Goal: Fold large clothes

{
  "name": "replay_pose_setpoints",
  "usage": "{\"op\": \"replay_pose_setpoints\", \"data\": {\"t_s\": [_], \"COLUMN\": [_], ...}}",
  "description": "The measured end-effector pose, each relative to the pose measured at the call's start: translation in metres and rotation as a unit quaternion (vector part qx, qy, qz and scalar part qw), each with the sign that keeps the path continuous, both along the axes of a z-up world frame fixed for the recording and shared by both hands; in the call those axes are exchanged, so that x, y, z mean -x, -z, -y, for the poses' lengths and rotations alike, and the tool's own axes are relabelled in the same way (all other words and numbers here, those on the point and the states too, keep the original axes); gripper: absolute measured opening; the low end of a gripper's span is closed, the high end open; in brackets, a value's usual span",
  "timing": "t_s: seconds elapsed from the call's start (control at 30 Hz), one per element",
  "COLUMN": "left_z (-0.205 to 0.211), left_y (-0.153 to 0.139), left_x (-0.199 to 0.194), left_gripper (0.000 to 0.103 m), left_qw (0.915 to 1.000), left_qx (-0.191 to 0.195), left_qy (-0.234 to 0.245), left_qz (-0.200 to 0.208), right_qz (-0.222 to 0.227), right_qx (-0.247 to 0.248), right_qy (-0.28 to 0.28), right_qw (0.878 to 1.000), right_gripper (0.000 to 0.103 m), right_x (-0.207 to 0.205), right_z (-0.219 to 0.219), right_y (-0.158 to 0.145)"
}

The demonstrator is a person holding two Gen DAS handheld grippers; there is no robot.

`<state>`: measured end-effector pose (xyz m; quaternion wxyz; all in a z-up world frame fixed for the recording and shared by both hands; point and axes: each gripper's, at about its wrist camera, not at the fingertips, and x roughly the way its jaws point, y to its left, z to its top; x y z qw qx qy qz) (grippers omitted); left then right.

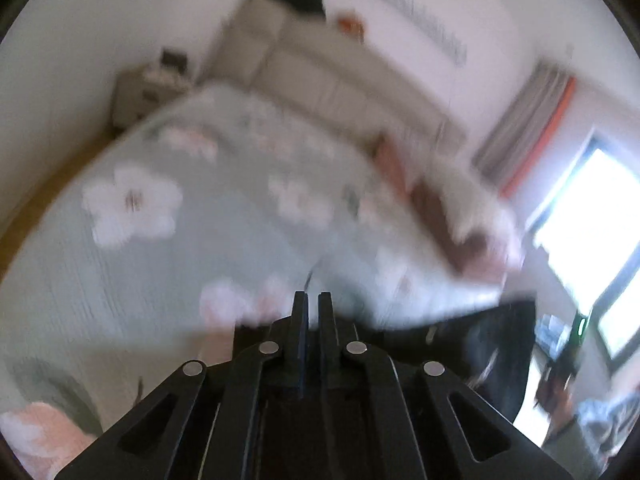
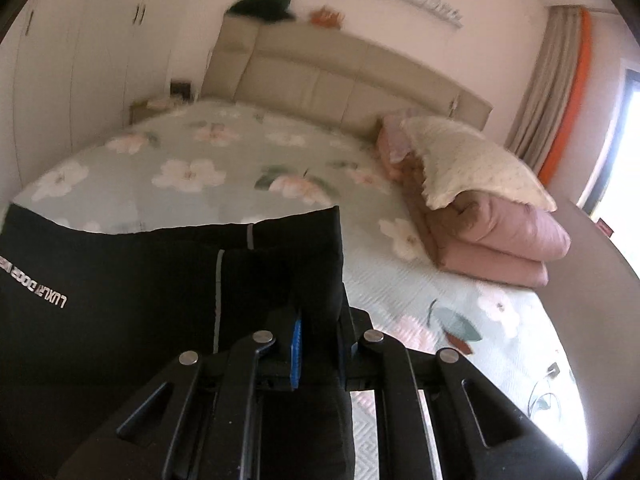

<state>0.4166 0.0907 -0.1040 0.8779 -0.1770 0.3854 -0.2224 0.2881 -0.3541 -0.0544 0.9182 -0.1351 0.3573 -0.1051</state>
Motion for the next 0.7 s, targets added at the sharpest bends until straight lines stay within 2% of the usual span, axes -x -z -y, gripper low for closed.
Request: {"op": "replay_pose_setpoints", "data": {"t_s": [0.07,0.13,0.2,0.23,0.27,0.3,0.37,0.43,0.47,0.5,0.57,0.67,0.7], "left_z": [0.007,0.009,0.01,0.01,0.011,0.011,0.015,0.013,0.014,0.016,0.021,0.036,0.042], "left_y": [0.035,0.065,0.085,0.093,0.102,0.105,0.113,0.112,0.111,0.11,0.109,0.112,0.108], "left_x": [-0.005,-0.01,-0.011,-0.013,-0.016,-0.018,-0.024,-0.024,-0.024,-0.024,-0.027,-0.031,-0.032], "left_gripper": [0.028,0.043,0.047,0.051,0.06,0.063,0.065,0.068,0.073,0.076,0.078,0.078,0.074], "left_qw": [0.9984,0.9961,0.9943,0.9931,0.9907,0.989,0.9828,0.9804,0.9792,0.9784,0.9794,0.9838,0.9858], "left_qx": [-0.021,-0.011,0.008,0.032,0.055,0.066,0.096,0.105,0.113,0.116,0.102,0.048,0.028], "left_qy": [0.021,0.029,0.029,0.036,0.045,0.051,0.073,0.079,0.084,0.09,0.086,0.07,0.07], "left_qz": [-0.049,-0.083,-0.103,-0.107,-0.116,-0.122,-0.14,-0.147,-0.147,-0.146,-0.152,-0.158,-0.15], "right_qz": [-0.019,-0.027,-0.037,-0.042,-0.044,-0.047,-0.052,-0.053,-0.058,-0.063,-0.072,-0.084,-0.083], "right_qx": [-0.018,-0.037,-0.075,-0.097,-0.112,-0.13,-0.16,-0.182,-0.197,-0.208,-0.224,-0.23,-0.233], "right_qy": [0.002,0.006,0.009,0.009,0.009,0.006,0.004,0.0,-0.004,-0.008,-0.014,-0.014,-0.013], "right_qw": [1.0,0.999,0.996,0.994,0.993,0.99,0.986,0.982,0.979,0.976,0.972,0.969,0.969], "right_gripper": [0.014,0.014,0.014,0.014,0.014,0.017,0.019,0.022,0.032,0.054,0.075,0.073,0.059], "right_x": [0.0,0.003,0.009,0.01,0.013,0.013,0.012,0.012,0.011,0.01,0.007,0.001,0.0], "right_z": [0.006,0.014,0.026,0.033,0.036,0.04,0.046,0.048,0.051,0.051,0.05,0.05,0.05], "right_y": [0.023,0.041,0.057,0.063,0.067,0.071,0.075,0.076,0.077,0.079,0.083,0.091,0.091]}}
